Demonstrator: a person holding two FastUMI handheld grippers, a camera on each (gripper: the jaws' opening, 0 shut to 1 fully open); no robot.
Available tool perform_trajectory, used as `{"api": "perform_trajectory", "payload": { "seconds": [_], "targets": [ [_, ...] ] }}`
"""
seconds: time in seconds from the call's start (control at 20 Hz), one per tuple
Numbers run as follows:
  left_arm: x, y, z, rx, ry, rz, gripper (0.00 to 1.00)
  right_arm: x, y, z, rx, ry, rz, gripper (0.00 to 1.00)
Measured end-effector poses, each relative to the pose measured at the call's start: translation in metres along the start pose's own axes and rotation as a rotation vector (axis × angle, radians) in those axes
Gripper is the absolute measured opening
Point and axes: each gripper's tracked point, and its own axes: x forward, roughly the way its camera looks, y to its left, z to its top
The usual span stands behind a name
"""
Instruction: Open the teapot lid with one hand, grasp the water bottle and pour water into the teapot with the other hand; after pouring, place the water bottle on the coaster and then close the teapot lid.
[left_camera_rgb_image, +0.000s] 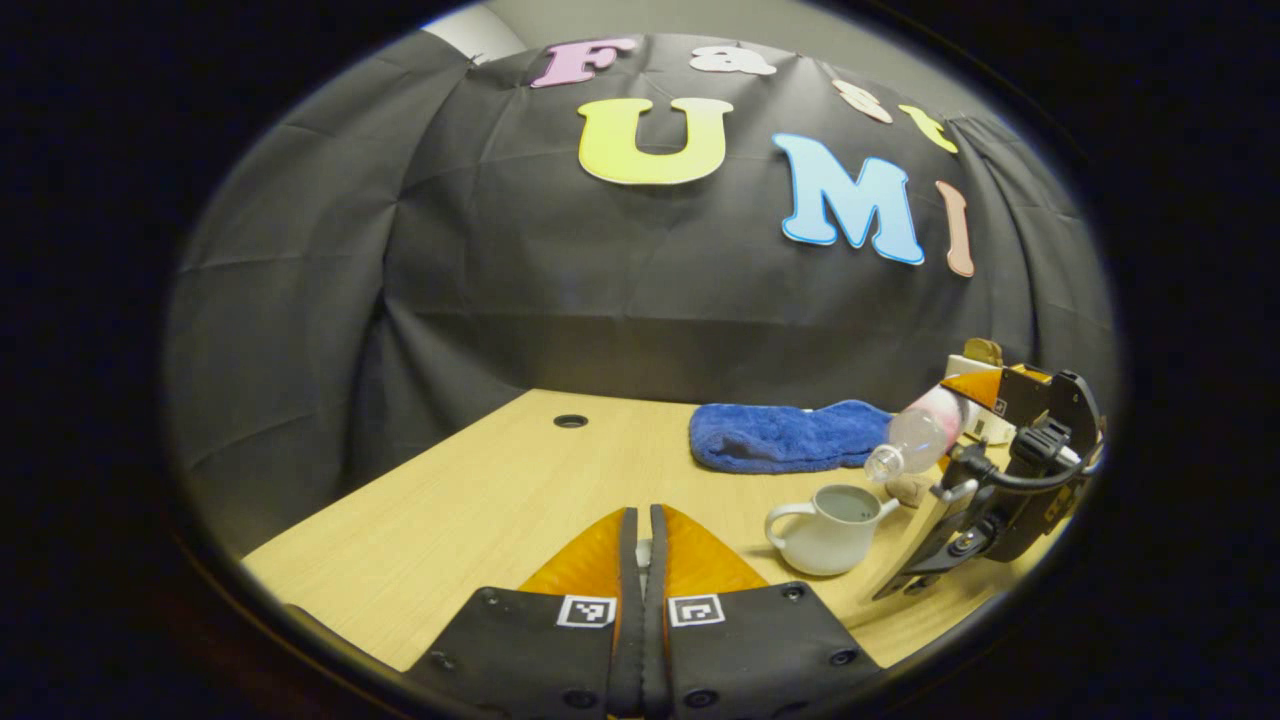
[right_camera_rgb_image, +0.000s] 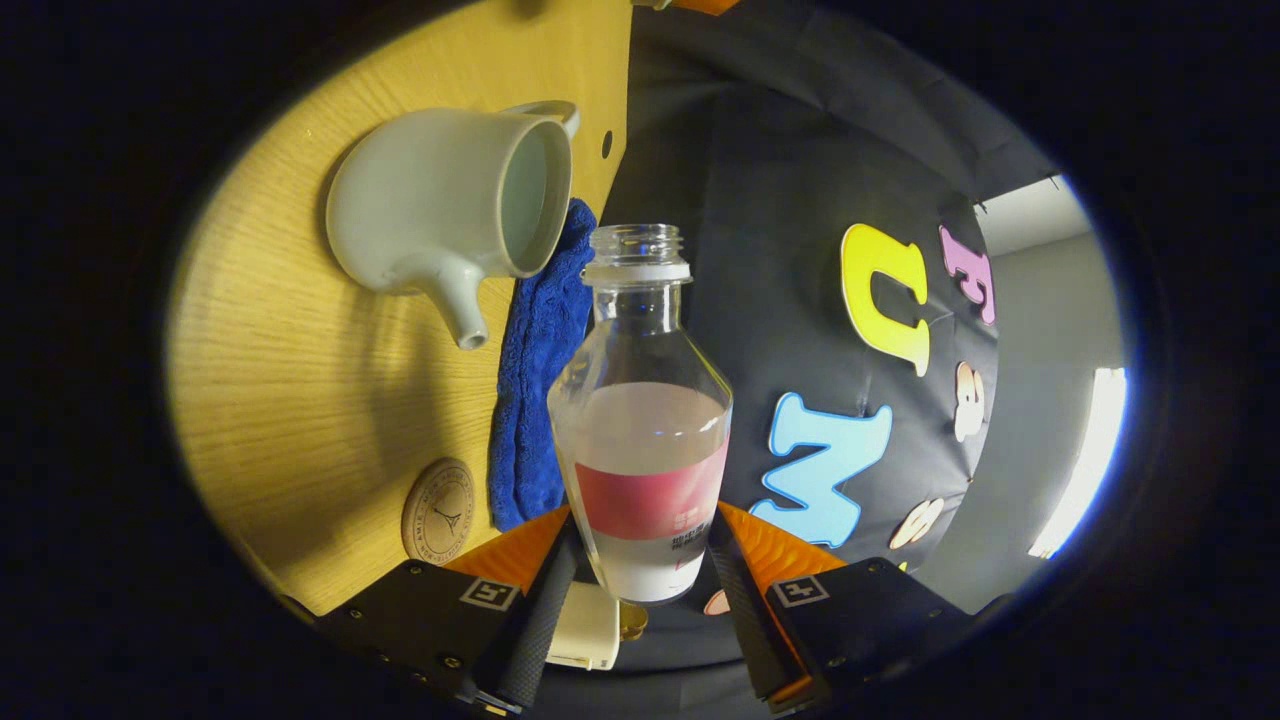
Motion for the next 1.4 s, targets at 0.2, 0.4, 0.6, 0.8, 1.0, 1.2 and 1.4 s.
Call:
{"api": "perform_trajectory", "payload": {
  "seconds": [0.2,0.4,0.6,0.8,1.0,1.2,1.4],
  "targets": [
    [0.003,-0.002,-0.002,0.0,0.001,-0.003,0.05,0.002,-0.002,0.003,-0.028,-0.013,-0.008,0.76],
    [0.003,-0.004,-0.005,0.0,0.007,-0.01,0.05,0.003,-0.009,0.006,-0.071,-0.025,-0.047,0.76],
    [0.003,-0.005,-0.006,-0.001,0.009,-0.014,0.05,0.005,-0.013,0.005,-0.086,-0.026,-0.065,0.76],
    [0.003,-0.006,-0.005,0.008,0.008,-0.014,0.05,0.005,-0.019,0.01,-0.128,-0.049,-0.091,0.76],
    [0.005,-0.007,-0.006,0.01,0.011,-0.018,0.05,0.005,-0.022,0.014,-0.153,-0.069,-0.1,0.76],
    [0.005,-0.006,-0.005,0.014,0.009,-0.02,0.05,0.006,-0.029,0.02,-0.188,-0.096,-0.119,0.76],
    [0.005,-0.007,-0.003,0.018,0.006,-0.028,0.05,0.007,-0.032,0.026,-0.229,-0.121,-0.128,0.76]
  ]
}}
